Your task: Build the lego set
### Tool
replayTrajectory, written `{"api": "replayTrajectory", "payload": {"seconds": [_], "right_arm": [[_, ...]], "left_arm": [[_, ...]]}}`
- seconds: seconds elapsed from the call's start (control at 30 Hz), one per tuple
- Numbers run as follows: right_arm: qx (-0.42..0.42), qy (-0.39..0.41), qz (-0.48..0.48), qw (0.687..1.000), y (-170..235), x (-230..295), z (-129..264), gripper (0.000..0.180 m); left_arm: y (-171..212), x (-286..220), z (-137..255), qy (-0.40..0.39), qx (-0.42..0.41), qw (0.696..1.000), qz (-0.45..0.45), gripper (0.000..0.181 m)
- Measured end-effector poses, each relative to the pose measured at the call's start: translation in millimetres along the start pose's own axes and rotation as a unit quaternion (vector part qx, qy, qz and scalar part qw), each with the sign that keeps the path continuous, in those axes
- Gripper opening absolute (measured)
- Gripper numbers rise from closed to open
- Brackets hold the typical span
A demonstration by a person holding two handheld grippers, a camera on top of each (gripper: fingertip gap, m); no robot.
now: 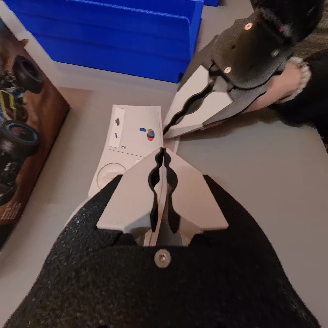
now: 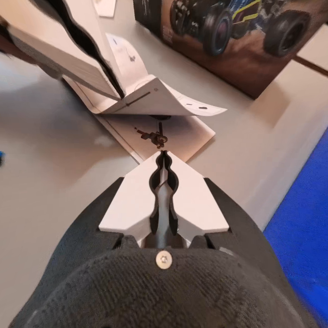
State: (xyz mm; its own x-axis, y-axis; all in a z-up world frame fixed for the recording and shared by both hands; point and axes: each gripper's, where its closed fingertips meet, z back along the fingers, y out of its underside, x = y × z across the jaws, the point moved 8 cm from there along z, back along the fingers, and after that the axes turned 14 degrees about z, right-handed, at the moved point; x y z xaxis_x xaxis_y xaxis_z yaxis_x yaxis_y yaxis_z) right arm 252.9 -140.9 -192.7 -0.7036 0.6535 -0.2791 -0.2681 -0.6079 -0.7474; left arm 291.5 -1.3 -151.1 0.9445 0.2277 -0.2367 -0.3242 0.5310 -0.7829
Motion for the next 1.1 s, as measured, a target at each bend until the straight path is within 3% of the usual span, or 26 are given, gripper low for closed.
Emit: {"api": "replayTrajectory", "payload": {"seconds": [0.1,0.23,0.43,1.1], "right_arm": [[0.015,0.029,0.064,0.997,-4,5,-10,0.000],[0.025,0.004,0.072,0.997,-2,7,-13,0.000],[0.028,0.006,0.078,0.997,-2,8,-13,0.000],[0.028,0.007,0.079,0.996,-2,8,-13,0.000]], "left_arm": [[7,-4,-9,0.036,0.028,0.999,-0.010,0.002],[9,-3,-26,0.021,0.041,0.998,-0.032,0.025],[8,-8,-42,-0.006,0.078,0.992,-0.096,0.019],[5,2,-33,-0.001,0.057,0.996,-0.067,0.019]]}}
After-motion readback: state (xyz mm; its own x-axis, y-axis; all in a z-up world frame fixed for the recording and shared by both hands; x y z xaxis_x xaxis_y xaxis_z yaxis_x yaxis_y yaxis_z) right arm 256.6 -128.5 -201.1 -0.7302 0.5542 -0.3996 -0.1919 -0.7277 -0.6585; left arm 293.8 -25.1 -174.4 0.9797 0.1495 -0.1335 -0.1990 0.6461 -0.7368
